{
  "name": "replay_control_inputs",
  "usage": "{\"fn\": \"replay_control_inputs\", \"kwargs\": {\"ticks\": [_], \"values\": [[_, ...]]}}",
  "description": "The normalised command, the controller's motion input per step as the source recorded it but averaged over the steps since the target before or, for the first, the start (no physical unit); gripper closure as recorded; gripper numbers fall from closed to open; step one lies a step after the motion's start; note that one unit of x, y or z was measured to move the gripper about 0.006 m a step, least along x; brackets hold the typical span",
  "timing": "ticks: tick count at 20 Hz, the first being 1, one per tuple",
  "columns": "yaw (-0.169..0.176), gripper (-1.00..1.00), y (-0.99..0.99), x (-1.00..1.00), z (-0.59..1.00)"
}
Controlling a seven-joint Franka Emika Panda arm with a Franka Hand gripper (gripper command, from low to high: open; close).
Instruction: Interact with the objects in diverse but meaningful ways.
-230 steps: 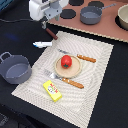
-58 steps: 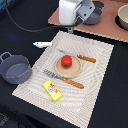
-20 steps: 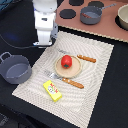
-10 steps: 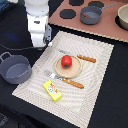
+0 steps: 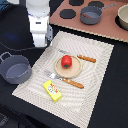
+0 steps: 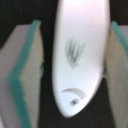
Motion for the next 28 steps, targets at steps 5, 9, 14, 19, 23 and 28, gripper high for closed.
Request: {"fn": "replay_control_inputs", "kwargs": {"ticks": [5, 9, 14, 19, 23, 28], "values": [[0.067, 1.0, 0.1, 0.0, -0.88], [0.035, 1.0, 0.03, -0.07, 0.43], [-0.006, 1.0, 0.14, -0.04, 1.0], [-0.036, 1.0, 0.34, 0.56, 1.0], [-0.017, 1.0, 0.39, 0.93, 0.79], [-0.002, 1.0, 0.34, 0.87, 0.32]]}}
